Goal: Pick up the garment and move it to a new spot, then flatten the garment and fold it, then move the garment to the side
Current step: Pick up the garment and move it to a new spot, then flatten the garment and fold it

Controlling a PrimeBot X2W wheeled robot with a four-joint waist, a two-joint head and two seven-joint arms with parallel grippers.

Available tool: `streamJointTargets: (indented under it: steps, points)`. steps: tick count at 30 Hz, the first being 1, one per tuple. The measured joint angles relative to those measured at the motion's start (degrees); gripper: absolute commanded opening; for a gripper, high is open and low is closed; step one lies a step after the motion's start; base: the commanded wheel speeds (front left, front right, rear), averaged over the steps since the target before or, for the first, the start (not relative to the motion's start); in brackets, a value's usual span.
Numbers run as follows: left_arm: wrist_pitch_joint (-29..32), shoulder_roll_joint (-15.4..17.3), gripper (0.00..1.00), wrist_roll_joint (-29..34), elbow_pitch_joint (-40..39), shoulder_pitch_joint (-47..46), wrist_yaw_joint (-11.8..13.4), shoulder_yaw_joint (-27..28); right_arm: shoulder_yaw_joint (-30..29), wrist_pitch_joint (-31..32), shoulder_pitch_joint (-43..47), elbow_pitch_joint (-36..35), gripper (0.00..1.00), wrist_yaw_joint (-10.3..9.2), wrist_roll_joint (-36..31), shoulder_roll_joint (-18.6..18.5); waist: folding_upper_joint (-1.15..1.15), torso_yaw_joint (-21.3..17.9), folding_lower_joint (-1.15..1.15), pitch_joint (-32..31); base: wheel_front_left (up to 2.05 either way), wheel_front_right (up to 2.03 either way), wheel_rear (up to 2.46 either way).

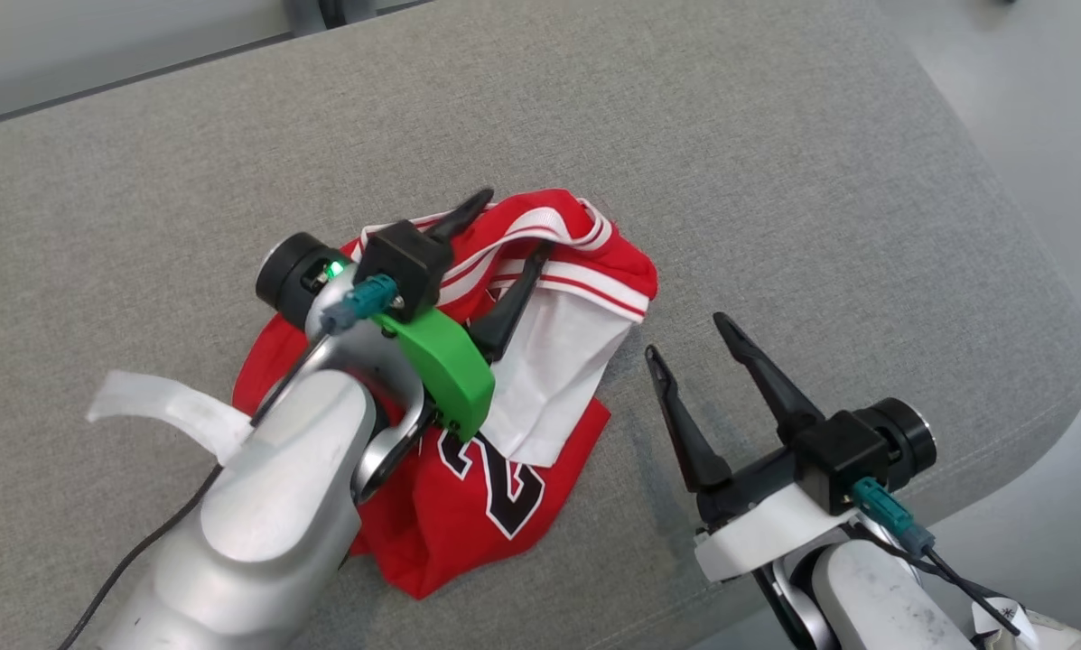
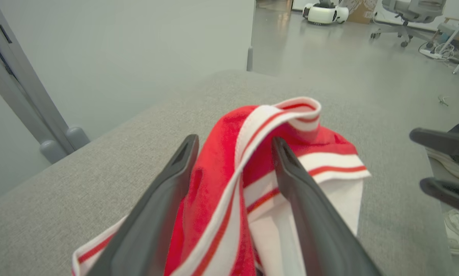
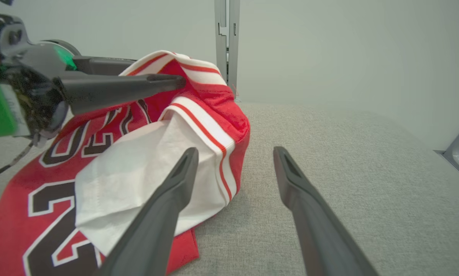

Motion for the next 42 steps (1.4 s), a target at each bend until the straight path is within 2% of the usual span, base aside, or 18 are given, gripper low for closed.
streamJointTargets:
  steps: [3,7,12,18,22,25,31,38,42]
  points:
    - [2.24,1.94,1.0,4.58,3.91,0.02,-0.02,-3.71,2.07,0.01,-0.09,0.25,1.0,0.18,0.0,-0.02,0.0,-0.41,0.0,0.81,0.0,0.0,0.0]
    - [3.08,3.08,1.0,5.84,6.36,0.07,0.69,-4.07,4.68,0.0,-0.11,0.57,1.0,0.54,0.74,0.04,0.0,0.57,0.0,0.93,0.0,0.0,0.0]
    - [2.44,2.04,1.0,6.49,6.67,0.08,2.02,-3.85,6.08,0.01,-0.2,2.16,1.0,0.55,1.08,0.0,0.0,3.21,0.0,0.37,0.0,0.0,0.0]
    - [0.79,-0.41,1.0,4.72,4.46,0.89,2.08,-4.02,5.44,0.01,-0.14,5.1,1.0,0.54,1.08,-0.04,0.0,7.3,0.0,-0.75,0.0,0.0,0.0]
    - [-0.77,-0.48,1.0,3.66,2.65,3.21,2.09,-3.88,4.9,0.01,0.82,6.75,1.0,0.51,1.7,-0.05,0.0,10.05,0.0,-1.68,0.0,0.0,0.0]
    - [-3.03,-0.18,1.0,3.59,0.67,5.9,3.96,-2.52,4.61,0.01,2.8,7.98,1.0,0.47,3.81,-0.03,0.0,12.43,0.0,-2.85,0.0,0.0,0.0]
    - [-5.1,2.12,1.0,2.97,-1.22,11.25,7.01,0.79,4.19,0.01,4.33,8.35,1.0,0.38,6.51,-0.02,0.0,14.66,0.0,-4.87,0.0,0.0,0.0]
    - [-5.6,3.33,1.0,1.55,-2.72,15.96,8.37,1.26,2.1,0.01,4.75,7.16,1.0,-0.52,13.89,-0.01,0.0,15.71,0.0,-5.88,0.0,0.0,0.0]
    - [-6.11,3.88,1.0,1.44,-4.27,16.42,8.9,1.91,1.87,0.01,5.9,8.54,1.0,-0.53,14.69,0.0,0.0,15.92,0.0,-5.99,0.0,0.0,0.0]
